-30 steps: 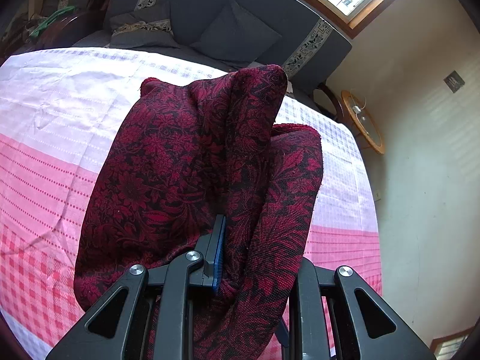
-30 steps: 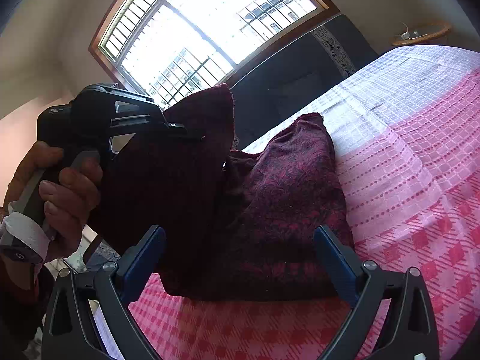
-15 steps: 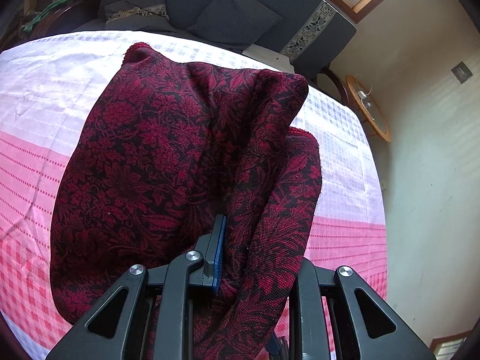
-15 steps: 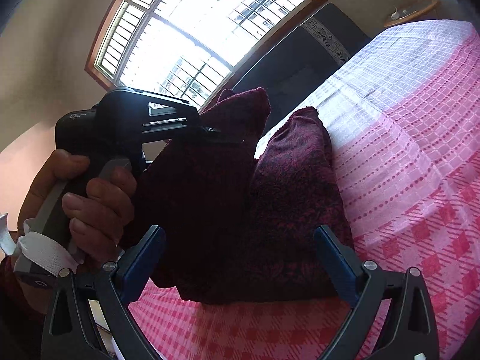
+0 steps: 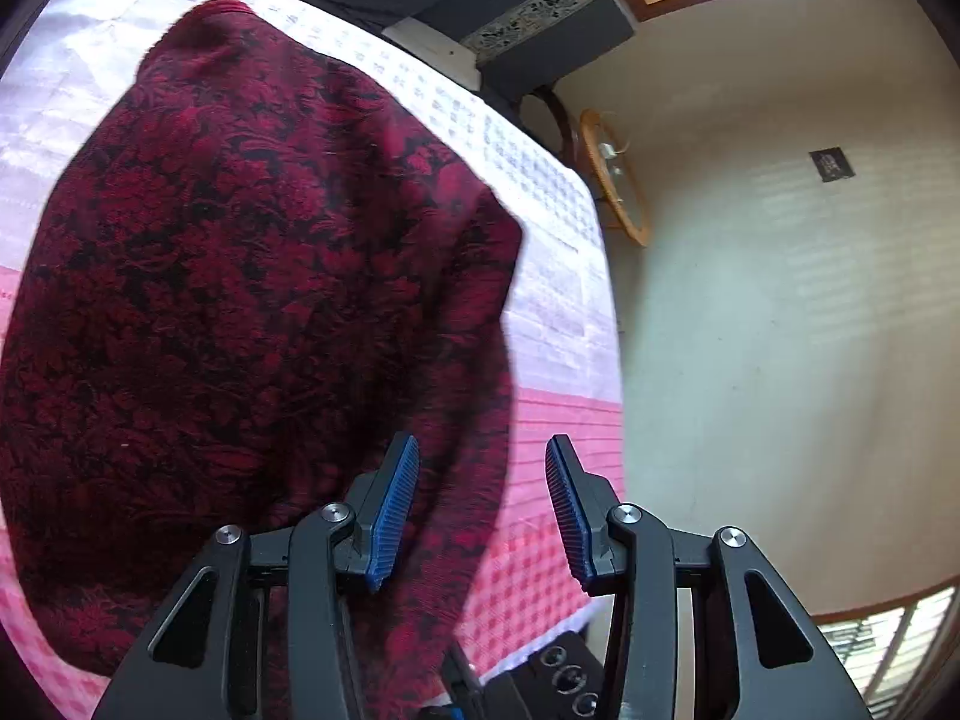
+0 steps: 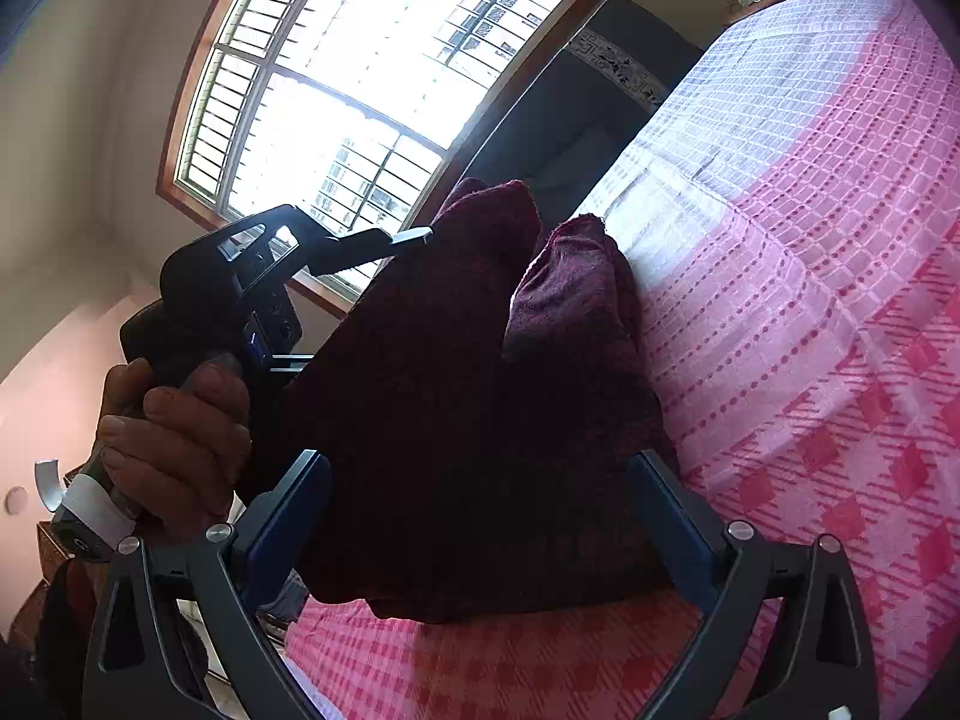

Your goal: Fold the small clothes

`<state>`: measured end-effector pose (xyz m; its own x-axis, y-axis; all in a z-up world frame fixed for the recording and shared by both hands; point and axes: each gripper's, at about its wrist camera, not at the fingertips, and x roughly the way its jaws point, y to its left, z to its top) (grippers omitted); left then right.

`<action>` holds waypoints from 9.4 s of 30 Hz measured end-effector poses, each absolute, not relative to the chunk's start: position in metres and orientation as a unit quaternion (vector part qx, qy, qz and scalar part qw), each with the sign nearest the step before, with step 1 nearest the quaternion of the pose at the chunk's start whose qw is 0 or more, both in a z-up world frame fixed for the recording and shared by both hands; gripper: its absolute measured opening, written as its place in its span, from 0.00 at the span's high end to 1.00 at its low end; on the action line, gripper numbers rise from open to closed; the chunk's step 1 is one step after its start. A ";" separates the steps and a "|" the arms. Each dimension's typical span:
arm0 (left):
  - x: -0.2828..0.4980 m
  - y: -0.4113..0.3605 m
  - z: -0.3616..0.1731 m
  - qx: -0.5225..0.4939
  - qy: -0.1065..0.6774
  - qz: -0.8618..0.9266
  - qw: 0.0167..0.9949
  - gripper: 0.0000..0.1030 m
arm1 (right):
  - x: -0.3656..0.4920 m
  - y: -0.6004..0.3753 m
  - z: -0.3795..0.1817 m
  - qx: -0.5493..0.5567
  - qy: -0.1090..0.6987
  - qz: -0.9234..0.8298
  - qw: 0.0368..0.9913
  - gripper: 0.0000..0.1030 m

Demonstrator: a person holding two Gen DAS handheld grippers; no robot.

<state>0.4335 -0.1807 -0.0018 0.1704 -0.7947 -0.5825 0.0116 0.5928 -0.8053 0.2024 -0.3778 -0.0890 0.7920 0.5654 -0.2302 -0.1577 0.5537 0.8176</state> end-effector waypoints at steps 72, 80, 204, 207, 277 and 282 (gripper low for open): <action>0.293 -0.114 -0.079 -0.170 0.353 -0.367 0.844 0.48 | 0.383 -0.377 -0.042 0.256 0.440 0.205 0.836 0.69; 0.293 -0.108 -0.081 -0.173 0.353 -0.367 0.843 0.48 | 0.378 -0.399 -0.045 0.311 0.424 0.214 0.823 0.31; 0.420 -0.103 0.016 -0.064 0.334 -0.344 0.875 0.41 | 0.289 -0.352 -0.104 0.255 0.381 0.218 0.862 0.86; 0.440 -0.127 0.021 -0.052 0.335 -0.373 0.864 0.41 | 0.288 -0.354 -0.105 0.261 0.380 0.221 0.859 0.86; 0.318 -0.092 -0.058 -0.045 0.378 -0.262 0.887 0.41 | 0.303 -0.341 -0.088 0.149 0.379 0.184 0.894 1.00; 0.298 -0.081 -0.036 -0.059 0.358 -0.273 0.891 0.41 | 0.282 -0.352 -0.064 0.169 0.357 0.183 0.900 0.88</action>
<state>0.2979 -0.0808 -0.0359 0.5948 -0.5282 -0.6060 0.4430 0.8444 -0.3012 0.2822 -0.3521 -0.0642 0.6783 0.4506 -0.5805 -0.2090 0.8756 0.4355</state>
